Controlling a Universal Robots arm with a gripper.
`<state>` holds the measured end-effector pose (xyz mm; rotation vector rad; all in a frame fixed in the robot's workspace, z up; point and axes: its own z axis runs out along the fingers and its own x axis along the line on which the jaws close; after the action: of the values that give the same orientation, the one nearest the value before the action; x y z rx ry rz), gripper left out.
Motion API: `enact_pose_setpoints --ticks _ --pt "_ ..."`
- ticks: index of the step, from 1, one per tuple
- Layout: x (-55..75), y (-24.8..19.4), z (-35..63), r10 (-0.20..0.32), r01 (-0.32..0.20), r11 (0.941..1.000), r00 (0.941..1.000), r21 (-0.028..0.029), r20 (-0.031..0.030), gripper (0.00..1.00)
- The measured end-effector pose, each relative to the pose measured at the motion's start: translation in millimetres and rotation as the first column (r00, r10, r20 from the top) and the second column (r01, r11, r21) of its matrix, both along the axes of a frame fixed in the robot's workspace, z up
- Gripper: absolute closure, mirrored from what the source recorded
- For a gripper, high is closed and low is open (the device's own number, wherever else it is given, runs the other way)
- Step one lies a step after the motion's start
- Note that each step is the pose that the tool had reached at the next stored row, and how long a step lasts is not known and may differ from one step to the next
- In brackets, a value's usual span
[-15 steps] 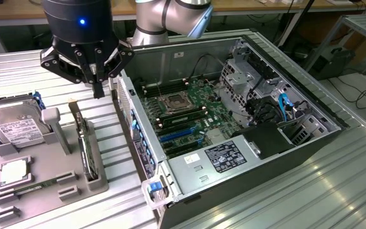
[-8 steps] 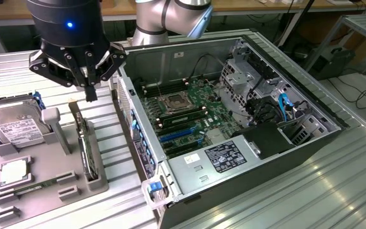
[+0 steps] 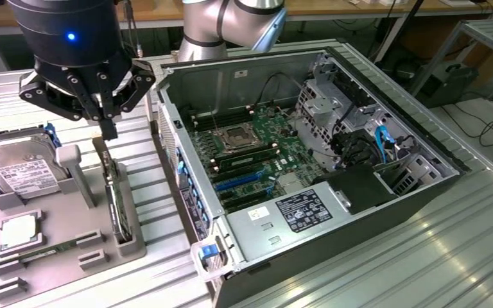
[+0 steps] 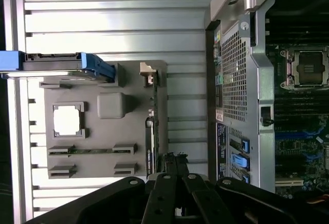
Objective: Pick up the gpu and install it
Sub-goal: 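Reach for the gpu, then pick up the gpu and move the gpu toward the slot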
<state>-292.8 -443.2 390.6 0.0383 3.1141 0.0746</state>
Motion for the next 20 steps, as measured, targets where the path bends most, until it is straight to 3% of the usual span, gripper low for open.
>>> enact_pose_setpoints --ticks 9,20 --pt "-18.1 0.0 -1.2 0.000 0.000 1.0000 1.0000 -0.0001 -0.0001 0.89" --pt "-18.7 0.0 -1.3 0.000 0.000 1.0000 1.0000 0.0000 0.0000 0.89"
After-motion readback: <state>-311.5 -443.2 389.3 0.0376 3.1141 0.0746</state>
